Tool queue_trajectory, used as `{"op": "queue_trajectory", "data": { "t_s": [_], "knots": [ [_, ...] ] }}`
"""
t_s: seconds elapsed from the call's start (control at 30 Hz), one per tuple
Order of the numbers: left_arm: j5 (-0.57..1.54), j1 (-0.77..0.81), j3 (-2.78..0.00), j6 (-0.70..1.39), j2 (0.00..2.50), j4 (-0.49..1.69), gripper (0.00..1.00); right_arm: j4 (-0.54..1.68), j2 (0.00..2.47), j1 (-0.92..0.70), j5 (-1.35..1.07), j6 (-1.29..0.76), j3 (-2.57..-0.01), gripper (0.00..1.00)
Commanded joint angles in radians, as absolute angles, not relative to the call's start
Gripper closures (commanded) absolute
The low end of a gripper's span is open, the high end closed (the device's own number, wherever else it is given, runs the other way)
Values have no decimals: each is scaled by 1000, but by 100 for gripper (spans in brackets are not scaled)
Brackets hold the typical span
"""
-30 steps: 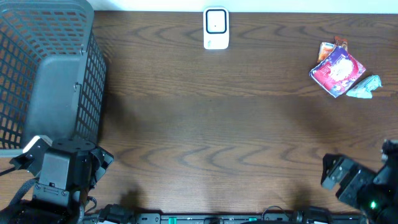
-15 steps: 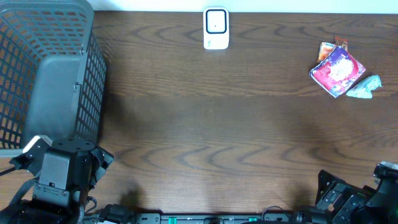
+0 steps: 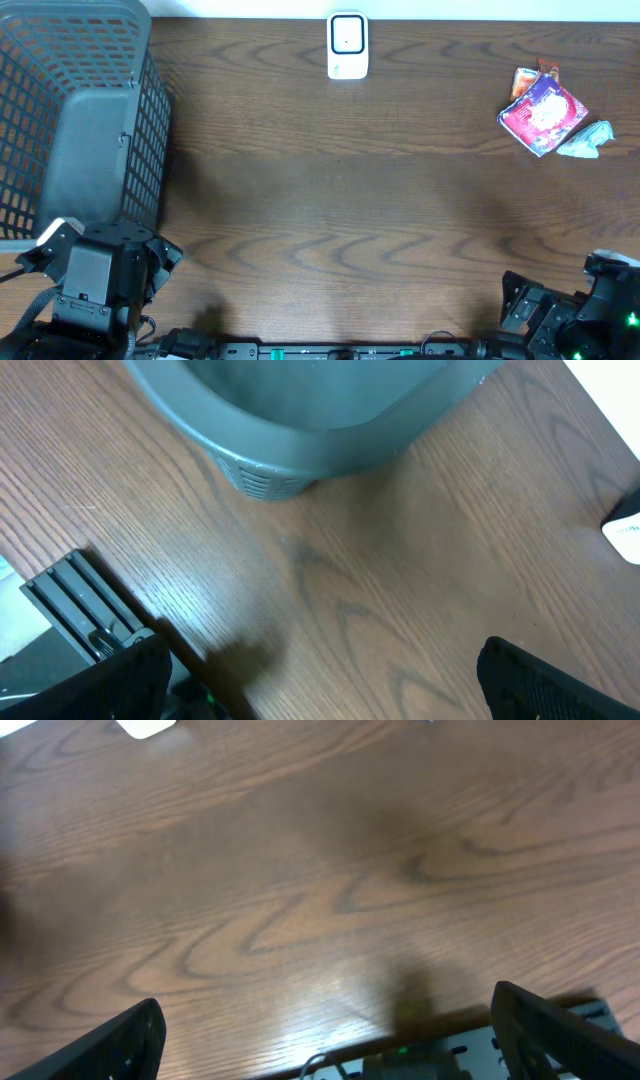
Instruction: Scan the item barcode
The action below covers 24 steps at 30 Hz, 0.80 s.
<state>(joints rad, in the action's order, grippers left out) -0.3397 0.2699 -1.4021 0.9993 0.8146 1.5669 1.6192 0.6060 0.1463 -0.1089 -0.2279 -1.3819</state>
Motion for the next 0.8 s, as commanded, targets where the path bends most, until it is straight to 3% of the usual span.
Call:
{"op": "queue_trajectory", "data": {
  "t_s": [0.0,0.3,0.77],
  "knots": [
    [-353,268,-1403,1015,815,1570,2,1602,601,137,-119,-177,-1372,1],
    [-353,268,-1403,1015,815,1570,2,1543,579,125,-126,-155,-1359,1],
    [-353,268,-1403,1015,815,1570,2,911,255,-17,-109,-155,-882,1]
  ]
}}
